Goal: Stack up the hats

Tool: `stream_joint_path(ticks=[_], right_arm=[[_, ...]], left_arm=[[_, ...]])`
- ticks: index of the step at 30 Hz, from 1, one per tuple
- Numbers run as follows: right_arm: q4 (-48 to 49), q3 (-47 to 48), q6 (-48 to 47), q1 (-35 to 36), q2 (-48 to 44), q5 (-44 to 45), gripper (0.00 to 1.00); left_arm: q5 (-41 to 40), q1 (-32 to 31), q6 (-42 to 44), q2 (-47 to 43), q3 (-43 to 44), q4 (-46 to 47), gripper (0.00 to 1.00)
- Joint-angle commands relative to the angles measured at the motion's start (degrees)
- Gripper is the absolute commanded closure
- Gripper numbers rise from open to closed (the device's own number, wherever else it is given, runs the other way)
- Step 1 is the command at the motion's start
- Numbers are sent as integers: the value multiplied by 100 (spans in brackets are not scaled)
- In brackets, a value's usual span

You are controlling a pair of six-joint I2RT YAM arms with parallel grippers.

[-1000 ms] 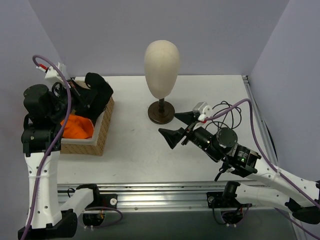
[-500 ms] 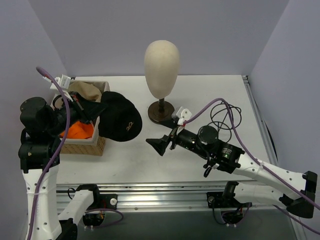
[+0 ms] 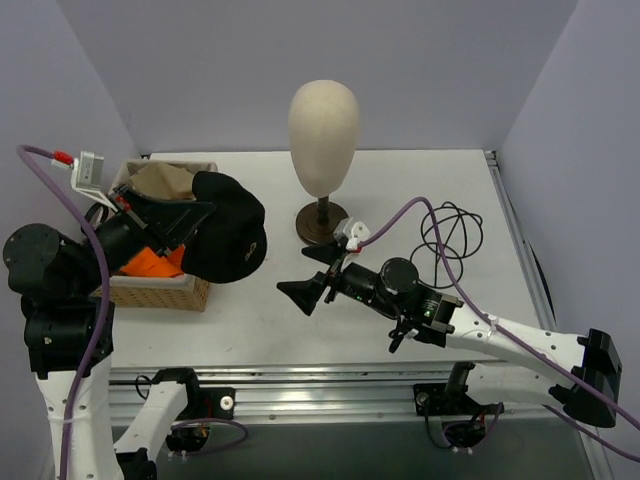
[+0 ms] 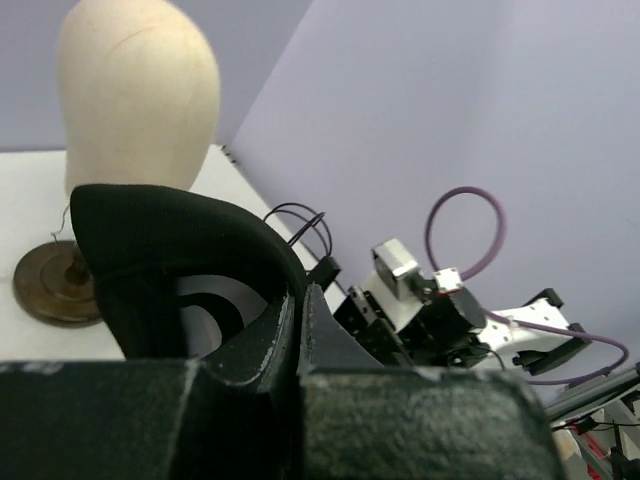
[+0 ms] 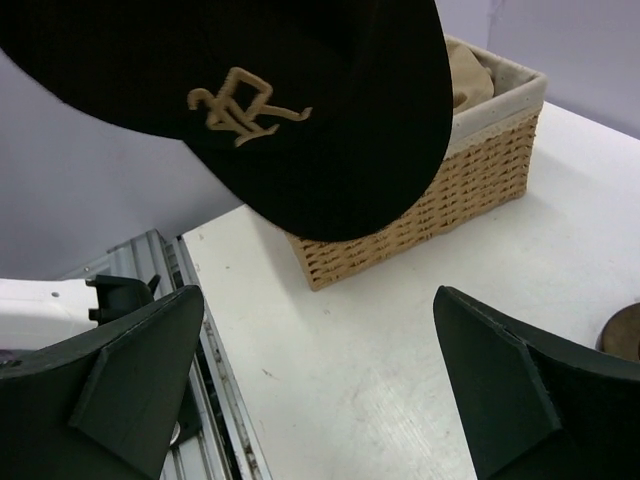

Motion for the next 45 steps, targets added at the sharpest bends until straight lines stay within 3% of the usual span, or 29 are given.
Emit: stream_joint_path(ticks=[1,11,28,35,40,45], right_arm=[[805,-50,262,34,44,-97,4],[2132,-314,835,43,176,-711,2],[2036,248,545,34,510,-1036,1],[2888,398,992,8,765,-1230,2],[3993,433,1397,-36,1116,-1362,5],[4698,381,1705,-63,1336,-1432,23]], left_arm=[[244,-16,-667,-134,381,980,98],[403,-16,-1678,-310,399,2280,98],[227,-16,-2373,-223,267,3282,98],[139,-16,-2549,-179,179,3520,98],[279,-16,-2593,-266,-223,3879,98],[165,-16,-2548,-284,-778,3986,98]])
